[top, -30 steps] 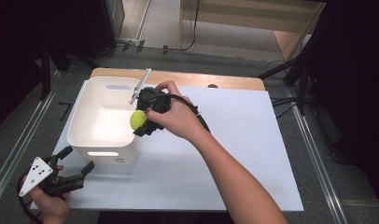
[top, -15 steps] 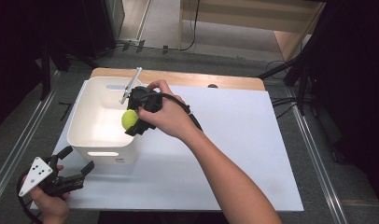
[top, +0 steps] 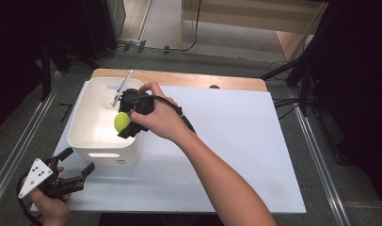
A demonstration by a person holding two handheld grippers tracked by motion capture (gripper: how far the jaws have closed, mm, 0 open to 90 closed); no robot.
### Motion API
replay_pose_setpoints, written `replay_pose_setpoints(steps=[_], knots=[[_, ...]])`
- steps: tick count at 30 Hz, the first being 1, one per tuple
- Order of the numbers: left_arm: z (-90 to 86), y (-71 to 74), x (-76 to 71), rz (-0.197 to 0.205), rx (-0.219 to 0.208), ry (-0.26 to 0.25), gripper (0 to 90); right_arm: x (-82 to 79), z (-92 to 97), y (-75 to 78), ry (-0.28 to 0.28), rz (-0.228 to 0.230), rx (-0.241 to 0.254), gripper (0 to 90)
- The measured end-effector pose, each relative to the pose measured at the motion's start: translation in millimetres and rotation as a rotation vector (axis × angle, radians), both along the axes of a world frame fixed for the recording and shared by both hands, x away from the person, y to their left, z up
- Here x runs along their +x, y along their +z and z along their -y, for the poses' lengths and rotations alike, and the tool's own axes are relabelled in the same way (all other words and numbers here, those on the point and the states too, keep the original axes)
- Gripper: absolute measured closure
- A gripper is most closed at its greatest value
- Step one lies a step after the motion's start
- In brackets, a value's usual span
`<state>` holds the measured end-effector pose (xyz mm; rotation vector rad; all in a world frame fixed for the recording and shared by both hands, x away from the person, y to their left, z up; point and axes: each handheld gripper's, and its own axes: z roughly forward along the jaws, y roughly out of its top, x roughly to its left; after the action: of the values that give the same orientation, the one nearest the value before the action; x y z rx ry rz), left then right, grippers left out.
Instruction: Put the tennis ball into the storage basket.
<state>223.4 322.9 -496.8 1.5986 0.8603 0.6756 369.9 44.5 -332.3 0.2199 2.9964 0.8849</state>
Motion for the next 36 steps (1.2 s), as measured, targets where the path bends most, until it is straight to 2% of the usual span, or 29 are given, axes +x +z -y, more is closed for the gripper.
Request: replay_pose_setpoints(steps=[11,15,28,31,33,35,36], knots=[[-0.3,0.1,0.0,-0.002,-0.004,-0.001,7.3,3.1,-15.8,-12.0,0.009,0.011,-0.021,24.1],[-0.4,0.1,0.1,-0.001,-0.006,-0.002,7.3,4.0,-18.6,-17.7,-0.012,0.005,-0.049,24.1],[-0.2,-0.1,0.5,0.001,-0.012,-0.003,7.3,4.4,-24.5,-39.6,-0.007,-0.005,-0.119,23.8],[-0.3,-0.2,0.8,0.003,-0.008,-0.005,7.3,4.6,-25.2,-42.1,-0.003,-0.001,-0.118,23.5],[0.0,-0.3,1.0,0.003,-0.009,-0.005,7.3,3.1,-25.9,-42.0,-0.012,0.015,-0.135,21.6],[0.2,-0.2,1.1,0.002,-0.007,-0.005,7.3,2.1,-26.1,-42.0,-0.003,0.024,-0.129,16.0],[0.3,-0.2,1.3,0.002,-0.005,-0.006,7.3,0.8,-25.5,-40.7,-0.015,0.027,-0.126,15.8]])
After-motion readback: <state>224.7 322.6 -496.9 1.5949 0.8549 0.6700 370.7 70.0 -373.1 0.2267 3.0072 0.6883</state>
